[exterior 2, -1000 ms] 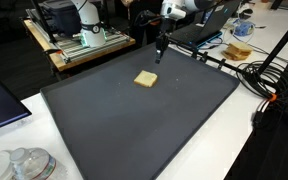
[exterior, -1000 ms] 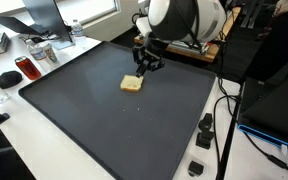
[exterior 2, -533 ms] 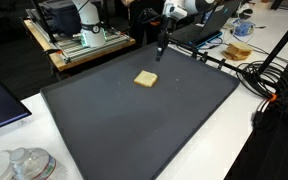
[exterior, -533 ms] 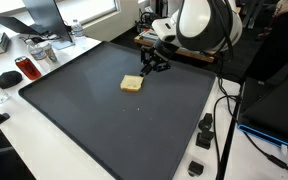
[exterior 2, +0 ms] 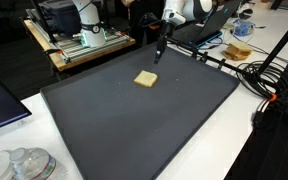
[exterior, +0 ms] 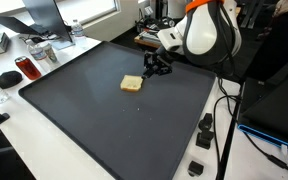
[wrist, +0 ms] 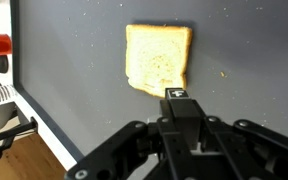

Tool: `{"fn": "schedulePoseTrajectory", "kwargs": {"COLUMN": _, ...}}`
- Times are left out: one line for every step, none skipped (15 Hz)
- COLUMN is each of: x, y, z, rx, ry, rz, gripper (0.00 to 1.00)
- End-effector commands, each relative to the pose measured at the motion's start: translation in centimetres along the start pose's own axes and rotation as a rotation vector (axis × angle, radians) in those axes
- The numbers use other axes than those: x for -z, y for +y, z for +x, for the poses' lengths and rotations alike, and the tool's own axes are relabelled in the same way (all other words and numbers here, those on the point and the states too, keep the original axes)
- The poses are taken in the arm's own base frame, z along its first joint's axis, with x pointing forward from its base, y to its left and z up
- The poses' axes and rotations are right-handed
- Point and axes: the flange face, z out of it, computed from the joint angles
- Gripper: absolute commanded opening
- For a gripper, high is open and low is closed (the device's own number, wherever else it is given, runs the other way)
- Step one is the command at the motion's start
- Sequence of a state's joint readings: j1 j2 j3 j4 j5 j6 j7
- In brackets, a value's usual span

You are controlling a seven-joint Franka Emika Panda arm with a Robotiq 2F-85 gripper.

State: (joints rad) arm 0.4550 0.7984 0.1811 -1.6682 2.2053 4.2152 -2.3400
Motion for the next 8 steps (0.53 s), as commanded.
{"fn": "schedulePoseTrajectory", "kwargs": {"x": 1.2, "y": 1.3, "z": 0.3, "rx": 0.013, "ry": 0.003, "rz": 0.015, "gripper": 0.06}}
{"fn": "schedulePoseTrajectory", "kwargs": {"x": 1.6, "y": 2.3, "z": 0.4, "rx": 0.013, "ry": 0.005, "rz": 0.036, "gripper": 0.06}}
{"fn": "schedulePoseTrajectory", "kwargs": {"x": 1.9, "y": 2.9, "z": 0.4, "rx": 0.018, "ry": 0.006, "rz": 0.057, "gripper": 0.06}}
{"fn": "schedulePoseTrajectory", "kwargs": {"x": 2.2, "y": 4.2, "z": 0.4, "rx": 0.021, "ry": 0.010, "rz": 0.083, "gripper": 0.06}}
{"fn": "schedulePoseTrajectory", "kwargs": {"x": 2.5, "y": 5.0, "z": 0.4, "rx": 0.024, "ry": 0.012, "rz": 0.108, "gripper": 0.06}}
{"fn": "schedulePoseTrajectory", "kwargs": {"x": 2.8, "y": 6.2, "z": 0.4, "rx": 0.023, "ry": 0.015, "rz": 0.147, "gripper": 0.06}}
{"fn": "schedulePoseTrajectory", "kwargs": {"x": 3.1, "y": 7.6, "z": 0.5, "rx": 0.022, "ry": 0.017, "rz": 0.186, "gripper": 0.06}}
{"fn": "schedulePoseTrajectory", "kwargs": {"x": 3.2, "y": 8.9, "z": 0.5, "rx": 0.011, "ry": 0.018, "rz": 0.216, "gripper": 0.06}}
